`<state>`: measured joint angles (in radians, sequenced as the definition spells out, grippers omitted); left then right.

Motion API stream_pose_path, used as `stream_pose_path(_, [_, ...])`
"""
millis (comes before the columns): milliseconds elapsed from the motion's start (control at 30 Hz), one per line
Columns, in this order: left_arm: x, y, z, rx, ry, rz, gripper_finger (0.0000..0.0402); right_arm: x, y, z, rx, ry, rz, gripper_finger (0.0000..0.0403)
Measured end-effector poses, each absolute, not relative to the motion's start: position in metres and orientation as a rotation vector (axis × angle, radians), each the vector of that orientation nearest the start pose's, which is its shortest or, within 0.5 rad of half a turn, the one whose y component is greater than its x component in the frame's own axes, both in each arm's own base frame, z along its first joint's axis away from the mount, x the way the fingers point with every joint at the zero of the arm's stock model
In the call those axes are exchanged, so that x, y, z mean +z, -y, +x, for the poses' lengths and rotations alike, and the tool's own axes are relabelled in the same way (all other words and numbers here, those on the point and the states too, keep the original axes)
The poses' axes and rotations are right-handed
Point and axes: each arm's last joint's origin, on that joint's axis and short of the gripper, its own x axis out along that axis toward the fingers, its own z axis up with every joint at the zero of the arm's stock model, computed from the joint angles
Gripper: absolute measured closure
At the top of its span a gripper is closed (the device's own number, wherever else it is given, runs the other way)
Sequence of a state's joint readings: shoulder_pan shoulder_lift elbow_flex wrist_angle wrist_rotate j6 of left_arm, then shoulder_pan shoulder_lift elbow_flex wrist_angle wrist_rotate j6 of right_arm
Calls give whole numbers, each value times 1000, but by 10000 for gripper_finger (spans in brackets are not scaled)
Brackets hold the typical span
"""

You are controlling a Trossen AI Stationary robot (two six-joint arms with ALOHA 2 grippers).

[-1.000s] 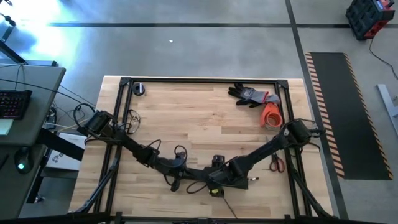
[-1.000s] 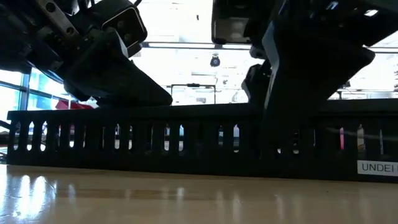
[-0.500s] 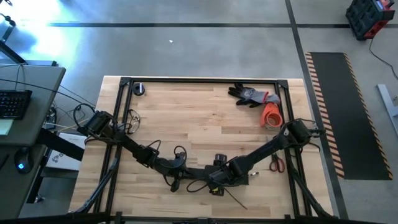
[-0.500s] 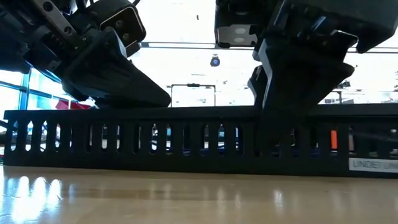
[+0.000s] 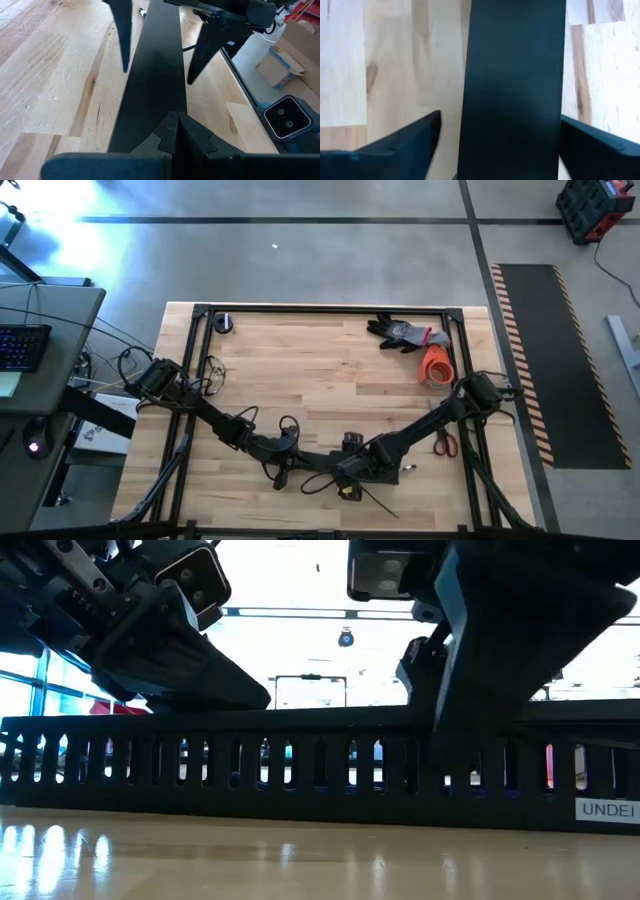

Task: Ziptie cables
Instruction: Close the black cable duct

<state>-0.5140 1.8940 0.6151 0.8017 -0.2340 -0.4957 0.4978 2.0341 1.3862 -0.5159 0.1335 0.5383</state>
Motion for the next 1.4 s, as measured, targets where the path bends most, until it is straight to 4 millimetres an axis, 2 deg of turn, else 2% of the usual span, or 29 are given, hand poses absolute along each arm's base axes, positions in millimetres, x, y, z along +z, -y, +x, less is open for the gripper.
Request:
stream_pose_path(67, [92, 150, 279, -157, -501, -309, 401, 154, -191, 360, 11, -1133, 107, 29])
stream_pose_path(167, [92, 150, 279, -155, -500, -309, 401, 167, -190, 359, -13, -1068, 65, 13])
stream_pose_path(300, [92, 150, 279, -154, -499, -308, 401, 193, -196, 348, -79, -959, 1, 40])
stream_pose_path(433, [92, 150, 279, -152, -499, -308, 402, 209, -202, 333, -138, -888, 15, 91])
stream_pose_path(567, [92, 150, 279, -152, -498, -307, 402, 190, -208, 323, -149, -847, 103, 170])
stream_pose_path(767, [92, 150, 279, -149, -497, -306, 402, 148, -203, 307, -160, -769, 250, 336])
stream_pose_path(833, [93, 150, 280, -148, -495, -309, 402, 141, -200, 303, -148, -742, 288, 383])
stream_pose_path(967, [95, 150, 280, -147, -488, -319, 402, 133, -199, 297, -144, -707, 309, 389])
stream_pose_path(1100, [111, 146, 283, -145, -451, -312, 401, 132, -199, 296, -150, -706, 295, 397])
stream_pose_path(1267, [135, 151, 307, -227, -358, -303, 401, 131, -199, 296, -152, -701, 264, 401])
stream_pose_path(1400, [123, 156, 327, -235, -405, -264, 401, 131, -199, 295, -164, -695, 254, 402])
